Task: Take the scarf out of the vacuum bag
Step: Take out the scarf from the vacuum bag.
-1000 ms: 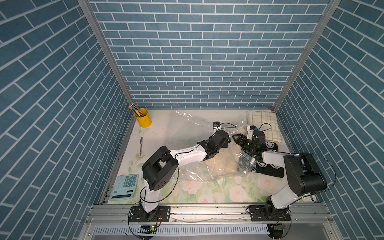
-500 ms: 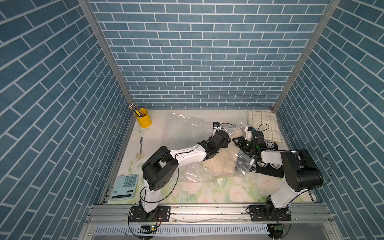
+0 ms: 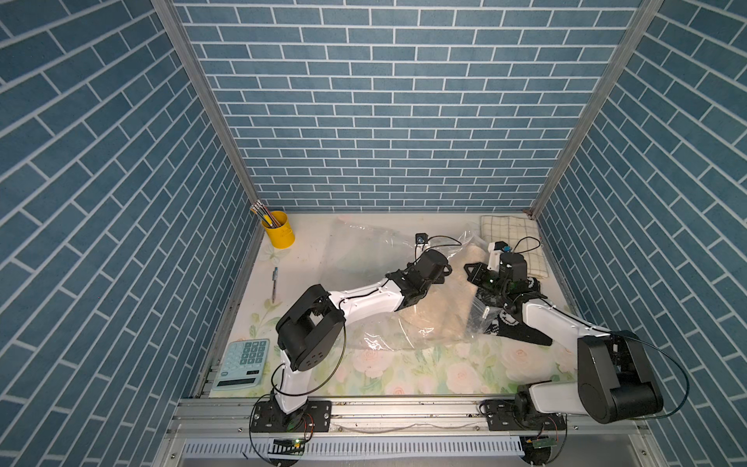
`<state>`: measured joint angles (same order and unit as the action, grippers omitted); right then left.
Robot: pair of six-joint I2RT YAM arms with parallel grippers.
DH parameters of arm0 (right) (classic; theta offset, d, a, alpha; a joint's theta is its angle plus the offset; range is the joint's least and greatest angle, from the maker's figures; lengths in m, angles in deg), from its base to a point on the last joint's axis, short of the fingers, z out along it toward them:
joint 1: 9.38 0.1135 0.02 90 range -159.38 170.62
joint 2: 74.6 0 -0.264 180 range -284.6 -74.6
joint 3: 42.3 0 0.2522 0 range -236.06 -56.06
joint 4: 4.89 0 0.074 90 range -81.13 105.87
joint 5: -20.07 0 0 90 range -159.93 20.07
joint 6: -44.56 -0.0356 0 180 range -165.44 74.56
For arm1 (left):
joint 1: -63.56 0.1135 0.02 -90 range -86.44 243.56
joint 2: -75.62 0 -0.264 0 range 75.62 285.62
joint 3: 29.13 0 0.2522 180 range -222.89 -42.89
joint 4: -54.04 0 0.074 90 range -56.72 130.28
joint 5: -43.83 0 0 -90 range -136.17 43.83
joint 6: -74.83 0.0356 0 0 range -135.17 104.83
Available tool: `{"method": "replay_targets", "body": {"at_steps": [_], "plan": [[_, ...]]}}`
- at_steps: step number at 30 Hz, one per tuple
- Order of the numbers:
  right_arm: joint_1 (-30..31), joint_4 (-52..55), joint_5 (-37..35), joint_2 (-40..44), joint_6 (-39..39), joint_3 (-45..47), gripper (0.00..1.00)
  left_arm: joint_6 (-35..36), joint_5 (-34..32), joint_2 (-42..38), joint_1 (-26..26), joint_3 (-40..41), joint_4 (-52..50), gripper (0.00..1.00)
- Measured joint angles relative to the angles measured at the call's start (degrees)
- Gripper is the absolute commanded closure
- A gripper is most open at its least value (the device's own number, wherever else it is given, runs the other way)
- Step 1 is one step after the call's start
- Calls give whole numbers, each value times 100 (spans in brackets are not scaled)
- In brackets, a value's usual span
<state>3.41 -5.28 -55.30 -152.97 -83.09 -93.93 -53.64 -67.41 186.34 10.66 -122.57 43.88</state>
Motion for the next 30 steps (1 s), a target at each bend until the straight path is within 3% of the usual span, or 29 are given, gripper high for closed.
{"method": "replay_targets", "body": {"at_steps": [6,12,23,30], "plan": [[0,702,-319,-7,173,-2,100,90,157,251,0,-9,232,100],[0,752,-343,-9,192,13,100,195,413,643,7,15,634,100],[-103,216,483,-120,0,98,38,380,1294,977,105,173,1261,100],[-105,540,702,-785,120,-514,35,476,1692,1091,184,197,1467,100]]}}
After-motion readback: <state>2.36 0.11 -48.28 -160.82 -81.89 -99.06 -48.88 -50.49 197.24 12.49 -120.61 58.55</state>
